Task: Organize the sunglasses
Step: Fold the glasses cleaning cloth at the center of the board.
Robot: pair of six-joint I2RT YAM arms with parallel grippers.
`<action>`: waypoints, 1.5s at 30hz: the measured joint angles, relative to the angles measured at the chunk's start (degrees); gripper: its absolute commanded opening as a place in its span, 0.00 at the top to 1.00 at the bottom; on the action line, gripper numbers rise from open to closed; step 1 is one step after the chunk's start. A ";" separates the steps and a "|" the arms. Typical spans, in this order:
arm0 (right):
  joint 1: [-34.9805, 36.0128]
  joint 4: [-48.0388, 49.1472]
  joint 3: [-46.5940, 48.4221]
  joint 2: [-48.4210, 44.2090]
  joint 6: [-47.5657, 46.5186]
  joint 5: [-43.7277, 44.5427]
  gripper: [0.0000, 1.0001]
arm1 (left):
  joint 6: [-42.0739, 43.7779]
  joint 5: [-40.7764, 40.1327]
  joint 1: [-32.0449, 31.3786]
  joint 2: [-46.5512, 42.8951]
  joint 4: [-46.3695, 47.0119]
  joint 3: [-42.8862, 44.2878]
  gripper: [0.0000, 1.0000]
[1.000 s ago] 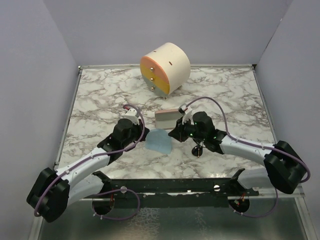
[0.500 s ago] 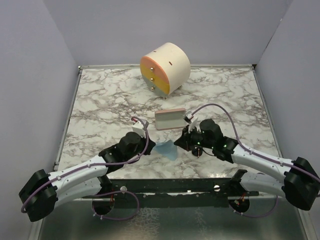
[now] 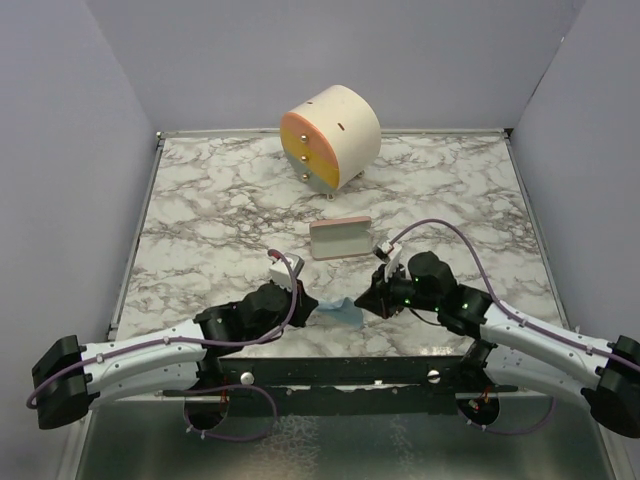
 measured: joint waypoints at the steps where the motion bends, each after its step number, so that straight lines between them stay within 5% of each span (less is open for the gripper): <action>1: 0.15 -0.42 -0.20 -0.13 0.11 0.00 0.99 | -0.39 -0.46 -0.81 -0.02 -0.42 0.00 1.00; 10: 0.92 -2.40 -0.57 -2.08 0.39 -0.09 0.99 | -1.49 -6.49 -8.59 0.57 -2.10 2.45 1.00; 31: 0.98 -3.04 2.03 -4.81 -0.02 -8.04 0.99 | -0.57 -7.96 -9.68 -5.99 -7.41 8.44 1.00; 45: 1.01 -5.95 2.60 -6.71 0.39 -9.86 0.99 | -6.08 -7.82 -13.68 -8.31 -8.59 4.57 1.00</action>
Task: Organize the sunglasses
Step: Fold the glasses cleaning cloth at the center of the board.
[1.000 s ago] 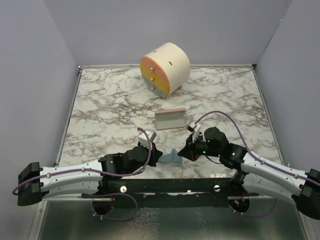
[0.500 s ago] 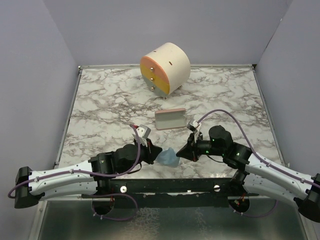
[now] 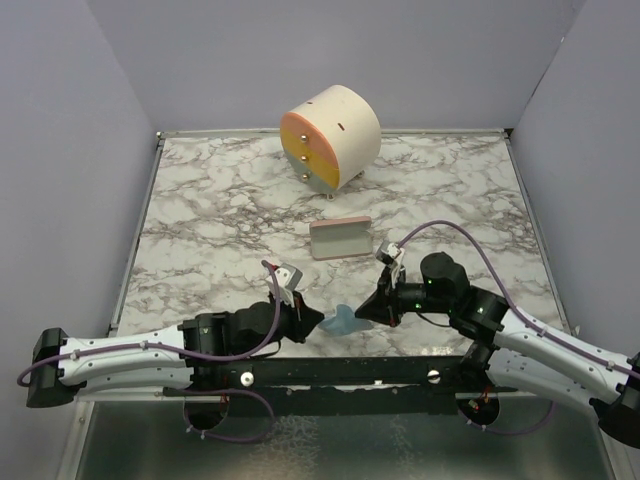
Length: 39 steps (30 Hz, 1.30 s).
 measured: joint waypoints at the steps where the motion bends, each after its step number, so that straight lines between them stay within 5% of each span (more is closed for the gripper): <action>1: 0.00 0.02 -0.22 -0.09 0.11 -0.09 0.99 | -0.48 -0.02 -0.48 0.02 -0.07 -0.48 1.00; 18: 0.00 2.05 -3.32 4.63 1.36 0.17 0.99 | -3.76 -3.96 -1.70 -1.86 -4.57 -1.77 1.00; 39: 0.00 6.93 -3.63 9.92 1.66 9.31 0.99 | 1.99 -10.23 -1.68 11.21 1.31 -1.55 1.00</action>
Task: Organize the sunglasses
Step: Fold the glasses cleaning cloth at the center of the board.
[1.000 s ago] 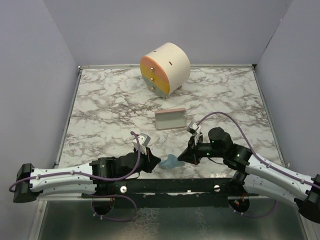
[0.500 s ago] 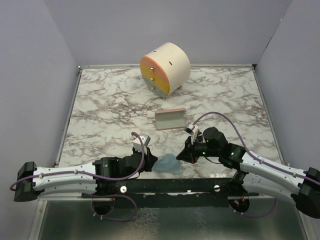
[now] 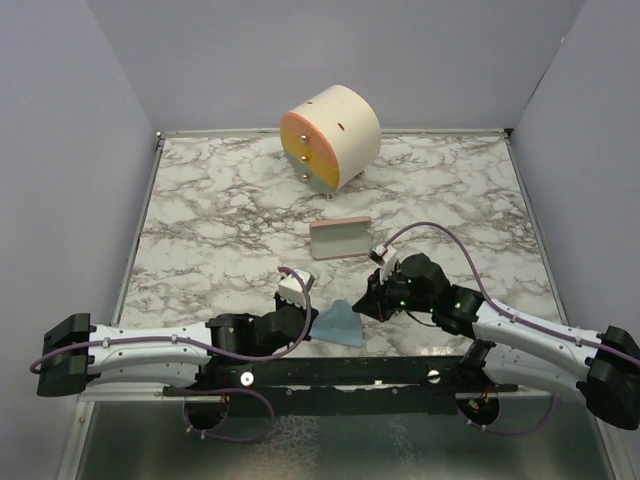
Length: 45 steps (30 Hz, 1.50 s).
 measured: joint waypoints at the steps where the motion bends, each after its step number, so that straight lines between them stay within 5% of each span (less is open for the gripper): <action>1: 0.00 0.04 -0.11 0.20 0.00 0.31 0.99 | 0.39 -0.28 0.02 0.92 0.22 0.00 1.00; 45: 0.00 11.74 -0.33 15.39 -0.70 13.49 0.99 | 11.76 5.62 15.30 16.65 20.87 -2.71 1.00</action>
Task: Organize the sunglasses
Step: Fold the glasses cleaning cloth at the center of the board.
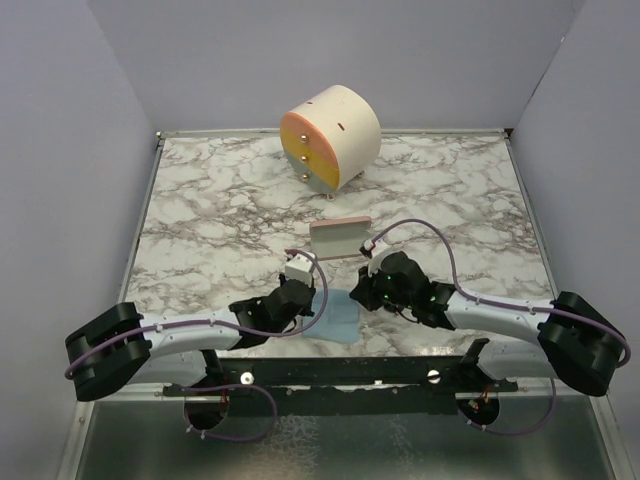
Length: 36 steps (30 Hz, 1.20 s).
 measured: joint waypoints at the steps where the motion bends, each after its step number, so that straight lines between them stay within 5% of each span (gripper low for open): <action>1: 0.00 0.22 0.04 0.31 -0.02 0.24 0.99 | 0.15 0.15 0.31 0.61 0.39 0.00 1.00; 36: -2.49 4.48 2.71 5.88 -1.53 3.19 0.99 | 4.04 1.36 3.98 9.75 5.90 2.89 1.00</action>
